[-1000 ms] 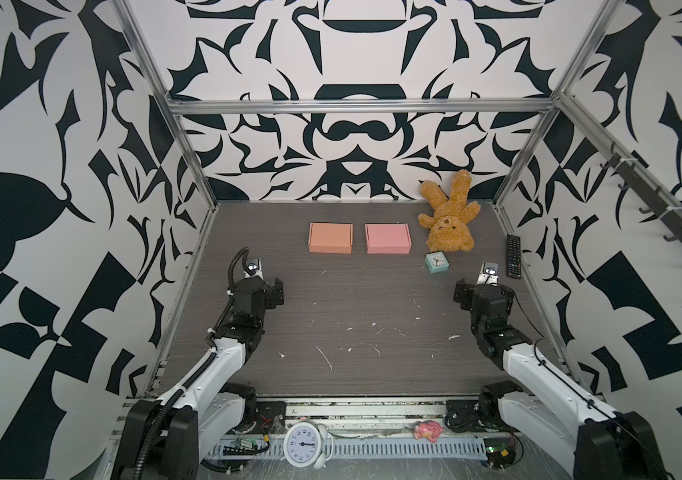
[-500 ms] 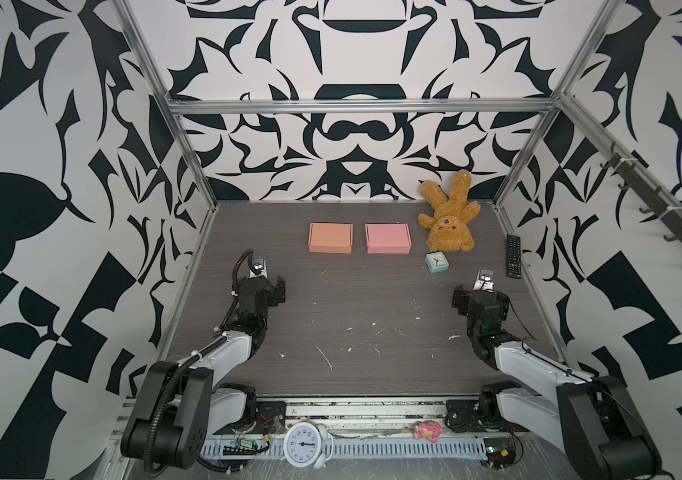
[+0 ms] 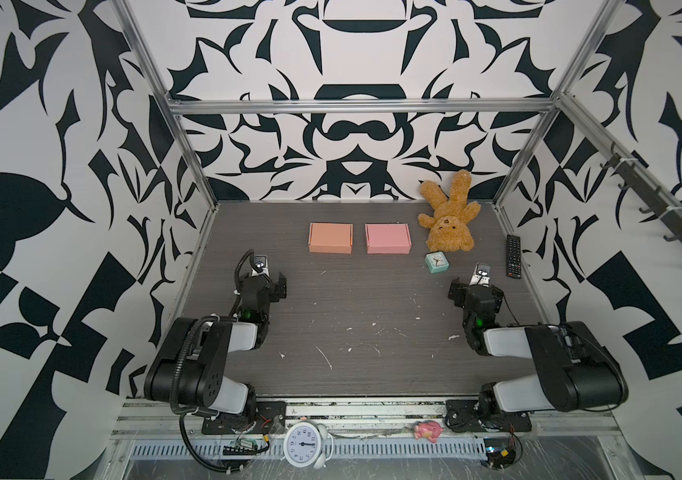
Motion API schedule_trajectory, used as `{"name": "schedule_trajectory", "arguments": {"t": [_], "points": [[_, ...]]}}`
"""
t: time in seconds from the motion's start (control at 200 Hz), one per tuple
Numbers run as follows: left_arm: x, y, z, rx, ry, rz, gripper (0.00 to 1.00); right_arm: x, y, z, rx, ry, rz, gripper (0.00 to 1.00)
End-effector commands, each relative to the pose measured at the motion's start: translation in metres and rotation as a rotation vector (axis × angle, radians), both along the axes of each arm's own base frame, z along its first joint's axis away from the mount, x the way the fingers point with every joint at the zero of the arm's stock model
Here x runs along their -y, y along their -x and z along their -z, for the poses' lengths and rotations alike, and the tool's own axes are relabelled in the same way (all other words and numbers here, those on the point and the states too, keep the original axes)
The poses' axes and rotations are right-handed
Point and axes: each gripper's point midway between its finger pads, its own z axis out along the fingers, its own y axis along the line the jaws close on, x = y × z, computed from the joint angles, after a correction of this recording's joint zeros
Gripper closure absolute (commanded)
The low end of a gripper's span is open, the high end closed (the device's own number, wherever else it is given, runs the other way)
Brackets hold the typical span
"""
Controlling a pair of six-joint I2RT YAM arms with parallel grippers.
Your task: Fold the paper box
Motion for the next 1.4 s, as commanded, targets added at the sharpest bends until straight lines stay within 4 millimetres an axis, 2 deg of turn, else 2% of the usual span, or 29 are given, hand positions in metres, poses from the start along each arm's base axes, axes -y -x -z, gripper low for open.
{"name": "schedule_trajectory", "arguments": {"t": [0.0,0.32,1.4], "points": [[0.002,-0.011,-0.018,0.087,0.005,0.009,0.01,-0.006,-0.019,-0.028,0.104,-0.016,-0.036,0.01],[0.000,-0.014,-0.007,0.068,0.022,0.015,0.01,-0.012,-0.027,-0.012,0.057,-0.010,-0.074,0.01],[-0.003,-0.014,-0.007,0.074,0.019,-0.006,0.01,-0.012,-0.030,-0.011,0.051,-0.006,-0.073,0.01]]}}
